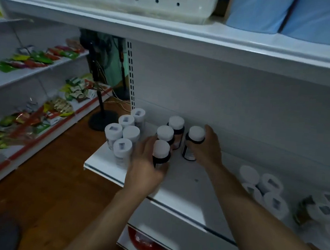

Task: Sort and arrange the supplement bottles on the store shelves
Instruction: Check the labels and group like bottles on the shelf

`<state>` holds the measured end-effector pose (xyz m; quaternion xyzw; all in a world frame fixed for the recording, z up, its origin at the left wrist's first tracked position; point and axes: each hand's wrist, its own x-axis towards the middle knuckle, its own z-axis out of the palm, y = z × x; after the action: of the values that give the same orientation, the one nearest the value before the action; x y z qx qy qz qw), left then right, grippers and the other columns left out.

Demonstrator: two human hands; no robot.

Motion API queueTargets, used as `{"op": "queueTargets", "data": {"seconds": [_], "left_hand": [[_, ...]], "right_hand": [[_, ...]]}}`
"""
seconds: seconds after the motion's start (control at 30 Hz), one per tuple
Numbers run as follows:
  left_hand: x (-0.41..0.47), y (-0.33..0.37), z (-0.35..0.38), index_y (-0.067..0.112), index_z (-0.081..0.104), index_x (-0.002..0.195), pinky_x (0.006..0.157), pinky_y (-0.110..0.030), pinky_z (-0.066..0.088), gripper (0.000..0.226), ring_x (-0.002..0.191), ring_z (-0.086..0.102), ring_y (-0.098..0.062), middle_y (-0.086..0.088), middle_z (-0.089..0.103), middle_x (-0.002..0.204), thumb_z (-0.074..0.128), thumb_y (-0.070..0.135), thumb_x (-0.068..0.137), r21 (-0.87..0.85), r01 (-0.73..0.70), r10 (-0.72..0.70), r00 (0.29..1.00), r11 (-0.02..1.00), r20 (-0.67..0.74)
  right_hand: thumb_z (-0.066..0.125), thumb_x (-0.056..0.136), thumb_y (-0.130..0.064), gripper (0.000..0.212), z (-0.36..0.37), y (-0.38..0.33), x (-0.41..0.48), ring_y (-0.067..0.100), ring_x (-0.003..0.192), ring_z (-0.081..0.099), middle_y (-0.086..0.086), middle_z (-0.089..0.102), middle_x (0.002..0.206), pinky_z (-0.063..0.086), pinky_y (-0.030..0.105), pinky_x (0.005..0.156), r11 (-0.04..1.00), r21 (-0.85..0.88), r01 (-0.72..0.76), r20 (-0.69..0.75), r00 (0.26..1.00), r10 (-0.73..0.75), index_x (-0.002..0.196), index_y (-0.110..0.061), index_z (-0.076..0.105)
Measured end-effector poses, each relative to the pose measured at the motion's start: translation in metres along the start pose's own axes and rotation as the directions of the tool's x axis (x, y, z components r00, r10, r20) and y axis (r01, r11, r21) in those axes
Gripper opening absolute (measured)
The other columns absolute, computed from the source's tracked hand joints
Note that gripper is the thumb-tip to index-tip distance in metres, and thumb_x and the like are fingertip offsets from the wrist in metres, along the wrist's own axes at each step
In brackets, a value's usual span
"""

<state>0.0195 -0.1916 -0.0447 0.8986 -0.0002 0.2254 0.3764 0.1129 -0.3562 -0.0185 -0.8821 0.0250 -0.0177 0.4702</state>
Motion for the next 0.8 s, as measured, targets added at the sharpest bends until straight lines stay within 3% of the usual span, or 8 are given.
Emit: {"op": "queueTargets", "data": {"seconds": [0.1,0.17,0.27,0.37,0.53,0.63,0.73,0.8], "left_hand": [[0.0,-0.005,0.007,0.02,0.047,0.137,0.101,-0.023,0.042,0.06,0.126,0.046,-0.004,0.013,0.052,0.134,0.071,0.015,0.083,-0.151,-0.015,0.012,1.0,0.988,-0.021],[0.001,-0.01,0.011,0.024,0.046,0.137,0.1,-0.017,0.041,0.058,0.124,0.043,0.006,0.025,0.048,0.131,0.069,0.018,0.084,-0.197,-0.012,0.009,1.0,0.98,-0.018],[0.0,-0.016,0.014,0.022,0.045,0.139,0.1,-0.023,0.043,0.062,0.124,0.045,-0.002,0.011,0.05,0.134,0.067,0.025,0.081,-0.208,0.019,-0.019,1.0,0.978,0.002],[0.003,-0.024,0.014,0.026,0.044,0.139,0.098,-0.024,0.042,0.068,0.123,0.043,0.0,0.008,0.048,0.135,0.075,0.017,0.079,-0.225,0.021,-0.015,0.999,0.974,0.029],[0.005,-0.03,0.008,0.02,0.045,0.14,0.1,-0.027,0.039,0.072,0.124,0.044,-0.013,-0.004,0.049,0.135,0.079,0.012,0.076,-0.217,-0.027,0.044,0.996,0.976,0.071],[0.008,-0.027,0.001,0.02,0.048,0.133,0.096,-0.024,0.04,0.065,0.118,0.048,-0.02,-0.004,0.053,0.127,0.077,0.01,0.075,-0.219,-0.123,0.14,0.988,0.968,0.06],[0.002,-0.027,-0.009,0.015,0.04,0.143,0.104,-0.041,0.042,0.075,0.13,0.043,-0.028,-0.011,0.047,0.138,0.077,0.02,0.078,-0.159,-0.157,0.18,0.974,0.975,0.141],[-0.009,-0.027,-0.018,0.017,0.036,0.145,0.108,-0.041,0.039,0.074,0.135,0.038,-0.026,-0.009,0.042,0.144,0.074,0.025,0.082,-0.167,-0.236,0.261,0.954,0.957,0.147]], "right_hand": [[0.079,0.076,-0.035,0.064,0.008,0.01,0.009,0.027,0.116,0.057,0.006,0.057,0.13,0.048,0.039,0.092,0.999,0.041,-0.033,0.013,0.999,0.033,0.13,-0.019,0.049],[0.079,0.076,-0.036,0.054,0.006,0.015,0.005,0.022,0.109,0.058,0.001,0.06,0.123,0.047,0.037,0.09,0.997,0.073,-0.031,-0.023,0.999,0.033,0.121,-0.023,0.052],[0.079,0.079,-0.033,0.045,-0.001,0.018,-0.013,0.012,0.101,0.053,-0.011,0.057,0.111,0.042,0.03,0.086,0.991,0.136,-0.016,-0.058,0.998,0.024,0.11,-0.036,0.047],[0.079,0.079,-0.029,0.047,-0.011,0.014,-0.038,0.008,0.101,0.054,-0.023,0.054,0.101,0.043,0.028,0.086,0.979,0.202,-0.008,-0.084,0.996,0.026,0.11,-0.042,0.045],[0.081,0.077,-0.026,0.052,-0.009,0.001,-0.089,0.009,0.102,0.056,-0.02,0.056,0.105,0.048,0.028,0.089,0.971,0.236,-0.032,-0.142,0.988,0.067,0.112,-0.04,0.046],[0.085,0.073,-0.026,0.053,0.0,-0.007,-0.12,-0.002,0.1,0.059,-0.027,0.059,0.105,0.049,0.013,0.081,0.964,0.264,-0.013,-0.195,0.979,0.066,0.113,-0.038,0.051],[0.085,0.072,-0.032,0.053,0.007,-0.018,-0.149,-0.011,0.099,0.057,-0.025,0.063,0.106,0.046,0.006,0.076,0.972,0.233,0.033,-0.224,0.974,0.021,0.116,-0.034,0.056],[0.085,0.072,-0.034,0.052,0.011,-0.027,-0.166,-0.011,0.099,0.058,-0.026,0.065,0.106,0.044,0.004,0.077,0.971,0.234,0.058,-0.23,0.973,-0.002,0.117,-0.035,0.058]]}}
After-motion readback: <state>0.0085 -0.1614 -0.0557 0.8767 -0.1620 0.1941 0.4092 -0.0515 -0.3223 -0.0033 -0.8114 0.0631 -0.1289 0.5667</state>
